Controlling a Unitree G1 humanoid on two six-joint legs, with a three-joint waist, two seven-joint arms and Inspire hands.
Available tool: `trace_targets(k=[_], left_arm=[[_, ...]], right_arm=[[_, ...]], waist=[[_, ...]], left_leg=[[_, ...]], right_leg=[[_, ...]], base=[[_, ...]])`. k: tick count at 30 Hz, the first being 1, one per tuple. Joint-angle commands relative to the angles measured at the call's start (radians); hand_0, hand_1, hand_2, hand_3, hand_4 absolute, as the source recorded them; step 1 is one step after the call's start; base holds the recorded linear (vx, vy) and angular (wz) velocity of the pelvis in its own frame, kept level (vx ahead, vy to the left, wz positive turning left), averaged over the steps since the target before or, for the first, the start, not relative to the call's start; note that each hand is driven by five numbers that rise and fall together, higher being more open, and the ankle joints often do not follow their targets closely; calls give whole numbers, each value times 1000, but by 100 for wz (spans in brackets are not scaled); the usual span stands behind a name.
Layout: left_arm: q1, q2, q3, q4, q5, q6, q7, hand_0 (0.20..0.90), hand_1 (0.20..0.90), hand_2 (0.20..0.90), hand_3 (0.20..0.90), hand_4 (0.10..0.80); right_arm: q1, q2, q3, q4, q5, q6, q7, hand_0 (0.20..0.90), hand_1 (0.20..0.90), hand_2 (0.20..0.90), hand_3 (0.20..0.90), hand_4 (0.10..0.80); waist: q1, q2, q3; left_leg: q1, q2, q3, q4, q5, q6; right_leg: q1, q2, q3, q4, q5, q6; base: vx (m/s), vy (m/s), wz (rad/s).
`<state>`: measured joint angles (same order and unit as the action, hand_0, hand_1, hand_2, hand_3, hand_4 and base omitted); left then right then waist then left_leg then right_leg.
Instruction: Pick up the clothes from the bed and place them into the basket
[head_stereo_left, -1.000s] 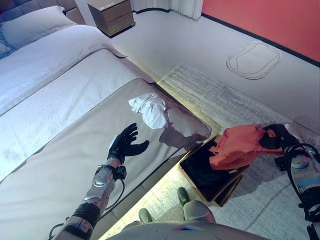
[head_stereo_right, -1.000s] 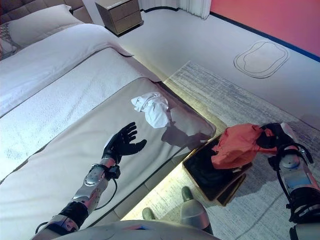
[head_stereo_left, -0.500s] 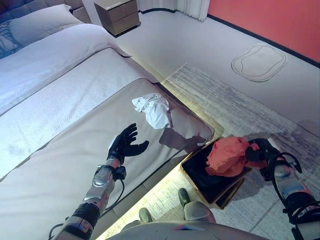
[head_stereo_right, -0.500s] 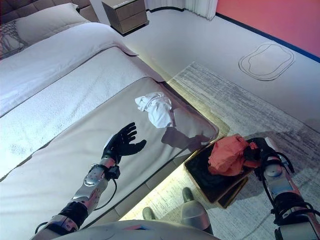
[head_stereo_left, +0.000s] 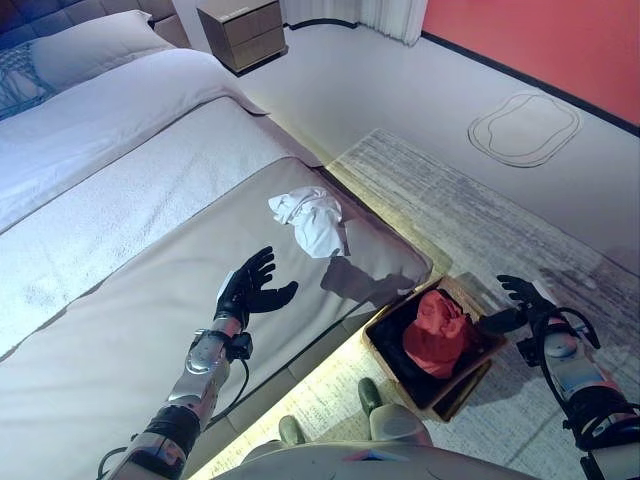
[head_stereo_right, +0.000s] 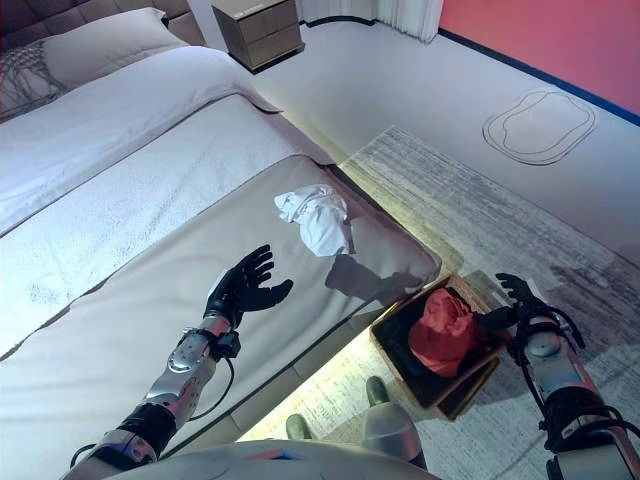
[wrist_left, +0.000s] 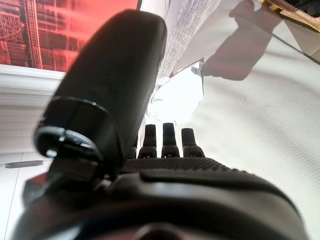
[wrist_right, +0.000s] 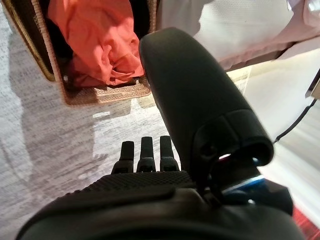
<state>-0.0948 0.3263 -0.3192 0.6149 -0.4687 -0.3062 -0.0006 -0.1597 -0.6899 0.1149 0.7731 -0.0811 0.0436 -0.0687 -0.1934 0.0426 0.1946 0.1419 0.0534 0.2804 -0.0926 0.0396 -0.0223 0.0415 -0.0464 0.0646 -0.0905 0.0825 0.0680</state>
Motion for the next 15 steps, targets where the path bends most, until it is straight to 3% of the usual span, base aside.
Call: trace_targets(k=[1, 7, 15], left_arm=[[-85, 19, -25, -39, 18, -77, 26, 900, 900, 900, 900, 800], [-86, 18, -27, -24, 30, -84, 44, 900, 900, 900, 900, 800], [-88, 43, -45, -20, 30, -93, 8, 900, 900, 900, 900, 800]], right_arm=[[-118, -63, 9, -99, -25, -36, -111, 900, 900, 900, 900, 800], [-283, -77, 72, -191, -32, 18, -162, 900, 900, 900, 900, 800], [-561, -151, 205, -92, -7, 55, -104, 900, 900, 900, 900, 800]], waist=[[39, -42, -34], [82, -45, -26], [177, -51, 34]], left_leg=[[9, 22, -46, 53, -139, -3], [-5, 23, -95, 56, -128, -9], [-124, 9, -175, 223, -153, -29]], right_leg=[[-52, -18, -26, 92, -54, 33], [-43, -18, -70, 128, -90, 16], [-83, -40, -176, 225, -148, -30]], base=[[4, -9, 17], [24, -19, 17], [12, -20, 33]])
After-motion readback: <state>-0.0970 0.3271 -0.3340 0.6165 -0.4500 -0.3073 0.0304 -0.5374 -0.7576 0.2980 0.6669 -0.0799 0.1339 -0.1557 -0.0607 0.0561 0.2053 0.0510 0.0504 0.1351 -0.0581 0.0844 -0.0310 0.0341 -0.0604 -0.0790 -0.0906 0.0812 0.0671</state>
